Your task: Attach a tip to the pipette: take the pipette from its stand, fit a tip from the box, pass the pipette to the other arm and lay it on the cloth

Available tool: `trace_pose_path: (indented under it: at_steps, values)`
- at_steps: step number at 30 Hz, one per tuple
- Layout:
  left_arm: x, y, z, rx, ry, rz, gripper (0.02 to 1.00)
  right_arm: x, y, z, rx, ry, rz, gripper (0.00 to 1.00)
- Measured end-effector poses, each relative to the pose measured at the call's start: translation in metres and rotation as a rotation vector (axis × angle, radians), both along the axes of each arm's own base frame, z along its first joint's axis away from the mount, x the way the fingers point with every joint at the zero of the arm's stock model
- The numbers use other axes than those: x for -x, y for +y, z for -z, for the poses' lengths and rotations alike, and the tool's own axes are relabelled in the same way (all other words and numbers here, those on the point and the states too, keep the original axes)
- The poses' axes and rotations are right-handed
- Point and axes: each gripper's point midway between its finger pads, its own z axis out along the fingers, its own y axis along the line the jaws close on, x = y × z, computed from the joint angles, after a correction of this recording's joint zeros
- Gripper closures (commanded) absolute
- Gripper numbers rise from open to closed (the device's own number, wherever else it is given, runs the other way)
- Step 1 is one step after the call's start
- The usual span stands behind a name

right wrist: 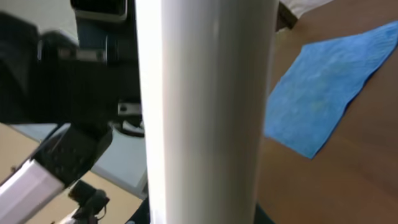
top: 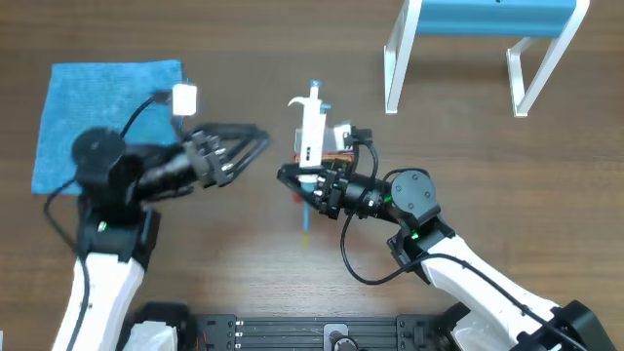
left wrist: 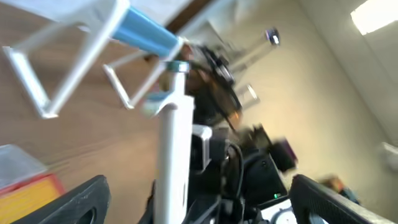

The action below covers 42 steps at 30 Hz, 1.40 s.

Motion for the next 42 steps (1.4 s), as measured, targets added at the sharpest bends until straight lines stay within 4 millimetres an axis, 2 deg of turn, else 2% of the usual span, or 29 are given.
trace_pose_path:
  at_steps: [3, 5, 7, 9, 10, 11, 12, 15, 16, 20, 21, 22, 23, 29, 30, 31, 32, 38, 40, 42]
  values:
    - [-0.002, -0.024, 0.001, -0.002, -0.004, 0.096, 0.084, 0.007, 0.006, -0.001, -0.003, 0.001, -0.025, 0.928]
    - [-0.005, -0.040, 0.010, -0.007, 0.030, 0.149, 0.086, 0.012, 0.009, -0.002, -0.009, 0.001, -0.040, 0.928]
    - [-0.008, -0.047, 0.019, -0.012, 0.056, 0.171, 0.086, 0.014, 0.010, -0.006, -0.023, -0.013, -0.047, 0.930]
    - [-0.014, -0.049, 0.024, -0.013, 0.058, 0.174, 0.086, 0.016, 0.010, -0.015, -0.047, -0.047, -0.051, 0.930]
    - [-0.015, -0.049, 0.024, -0.012, 0.053, 0.174, 0.121, 0.017, 0.010, -0.017, -0.053, -0.054, -0.051, 0.930]
    - [-0.016, -0.049, 0.024, -0.011, 0.049, 0.173, 0.213, 0.017, 0.010, -0.017, -0.053, -0.054, -0.051, 0.930]
    - [-0.016, -0.049, 0.023, -0.011, 0.046, 0.173, 0.235, 0.017, 0.010, -0.017, -0.053, -0.054, -0.051, 0.928]
    - [-0.016, -0.050, 0.019, -0.011, 0.026, 0.173, 0.229, 0.017, 0.010, -0.017, -0.054, -0.051, -0.051, 0.930]
    - [-0.016, -0.050, 0.019, -0.011, 0.024, 0.173, 0.266, 0.017, 0.010, -0.017, -0.054, -0.051, -0.052, 0.930]
    - [-0.014, -0.053, 0.018, -0.012, 0.023, 0.182, 0.272, 0.017, 0.010, -0.017, -0.057, -0.041, -0.053, 0.928]
    - [-0.014, -0.055, 0.018, -0.013, 0.022, 0.183, 0.419, 0.017, 0.010, -0.017, -0.057, -0.039, -0.053, 0.930]
    - [-0.012, -0.058, 0.019, -0.013, 0.022, 0.191, 0.660, 0.017, 0.010, -0.017, -0.057, -0.037, -0.053, 0.930]
    - [-0.010, -0.061, 0.019, -0.013, 0.027, 0.195, 0.989, 0.017, 0.010, -0.017, -0.058, -0.037, -0.053, 0.930]
    - [-0.007, -0.067, 0.018, -0.017, 0.010, 0.207, 0.991, 0.016, 0.010, -0.017, -0.063, -0.018, -0.052, 0.925]
    - [-0.007, -0.067, 0.018, -0.017, 0.008, 0.207, 0.989, 0.016, 0.010, -0.017, -0.064, -0.017, -0.052, 0.750]
    - [-0.007, -0.067, 0.018, -0.017, 0.008, 0.205, 0.989, 0.016, 0.010, -0.017, -0.064, -0.016, -0.052, 0.347]
    - [-0.008, -0.067, 0.018, -0.018, 0.011, 0.198, 0.991, 0.016, 0.010, -0.017, -0.065, -0.014, -0.052, 0.233]
    - [-0.029, -0.061, 0.025, -0.046, 0.016, 0.072, 0.989, 0.016, 0.010, -0.017, -0.063, -0.020, -0.052, 0.229]
    - [-0.039, -0.056, 0.039, -0.083, 0.073, 0.000, 0.991, 0.015, 0.010, -0.014, -0.054, -0.007, -0.049, 0.226]
    - [-0.046, -0.051, 0.056, -0.134, 0.129, -0.064, 0.989, 0.012, 0.011, -0.002, -0.021, 0.035, -0.043, 0.226]
